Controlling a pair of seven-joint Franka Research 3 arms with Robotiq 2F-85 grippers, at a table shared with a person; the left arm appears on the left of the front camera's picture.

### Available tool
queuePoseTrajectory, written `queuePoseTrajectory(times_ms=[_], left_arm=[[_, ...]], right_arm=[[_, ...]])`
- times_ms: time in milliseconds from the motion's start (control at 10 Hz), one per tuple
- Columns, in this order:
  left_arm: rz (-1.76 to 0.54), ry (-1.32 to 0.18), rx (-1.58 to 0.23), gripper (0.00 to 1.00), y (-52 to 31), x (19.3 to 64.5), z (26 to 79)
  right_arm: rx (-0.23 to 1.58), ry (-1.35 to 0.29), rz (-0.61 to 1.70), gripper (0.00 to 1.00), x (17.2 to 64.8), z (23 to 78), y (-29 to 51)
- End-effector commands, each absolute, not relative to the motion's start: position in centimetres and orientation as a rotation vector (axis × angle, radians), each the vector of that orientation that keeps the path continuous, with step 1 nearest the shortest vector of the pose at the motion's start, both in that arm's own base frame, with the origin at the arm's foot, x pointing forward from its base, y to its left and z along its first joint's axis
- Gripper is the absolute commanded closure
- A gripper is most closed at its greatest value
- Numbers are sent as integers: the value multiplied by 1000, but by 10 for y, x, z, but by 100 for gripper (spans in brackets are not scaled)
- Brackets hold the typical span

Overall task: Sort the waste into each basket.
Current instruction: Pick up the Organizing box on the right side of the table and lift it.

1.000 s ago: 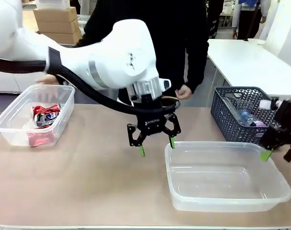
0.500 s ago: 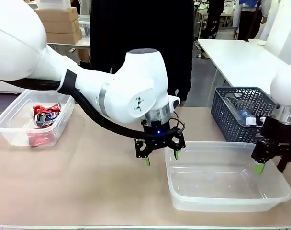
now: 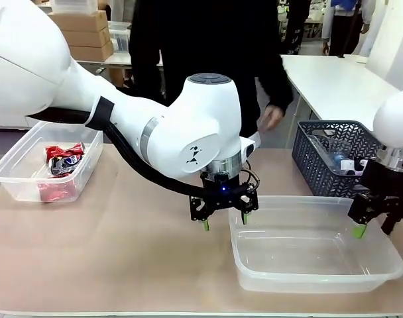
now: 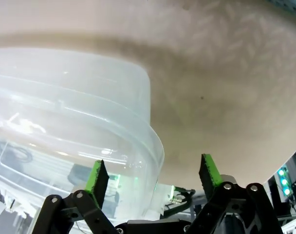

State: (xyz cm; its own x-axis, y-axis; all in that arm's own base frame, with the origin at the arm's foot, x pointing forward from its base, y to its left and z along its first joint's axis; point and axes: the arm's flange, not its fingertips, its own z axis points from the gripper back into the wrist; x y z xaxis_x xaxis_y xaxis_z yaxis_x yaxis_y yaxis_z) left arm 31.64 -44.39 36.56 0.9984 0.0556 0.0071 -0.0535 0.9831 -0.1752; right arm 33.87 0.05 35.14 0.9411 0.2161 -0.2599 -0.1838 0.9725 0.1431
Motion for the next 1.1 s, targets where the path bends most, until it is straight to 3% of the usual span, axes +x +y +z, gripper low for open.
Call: queuePoseTrajectory(times_ms=[0, 100, 200, 300, 1000], left_arm=[[-9, -5, -164, 60, -449, 313, 366], [-46, 4, -177, 100, -449, 311, 367], [-78, 22, -186, 66, -448, 309, 368], [-91, 30, -187, 100, -446, 308, 370], [-107, 33, -203, 100, -443, 306, 373]], right_arm=[[115, 225, 200, 55, 304, 342, -4], [114, 224, 182, 100, 302, 343, -3], [121, 220, 179, 61, 301, 343, -2], [110, 211, 156, 100, 301, 343, -2], [103, 219, 122, 100, 300, 343, -2]])
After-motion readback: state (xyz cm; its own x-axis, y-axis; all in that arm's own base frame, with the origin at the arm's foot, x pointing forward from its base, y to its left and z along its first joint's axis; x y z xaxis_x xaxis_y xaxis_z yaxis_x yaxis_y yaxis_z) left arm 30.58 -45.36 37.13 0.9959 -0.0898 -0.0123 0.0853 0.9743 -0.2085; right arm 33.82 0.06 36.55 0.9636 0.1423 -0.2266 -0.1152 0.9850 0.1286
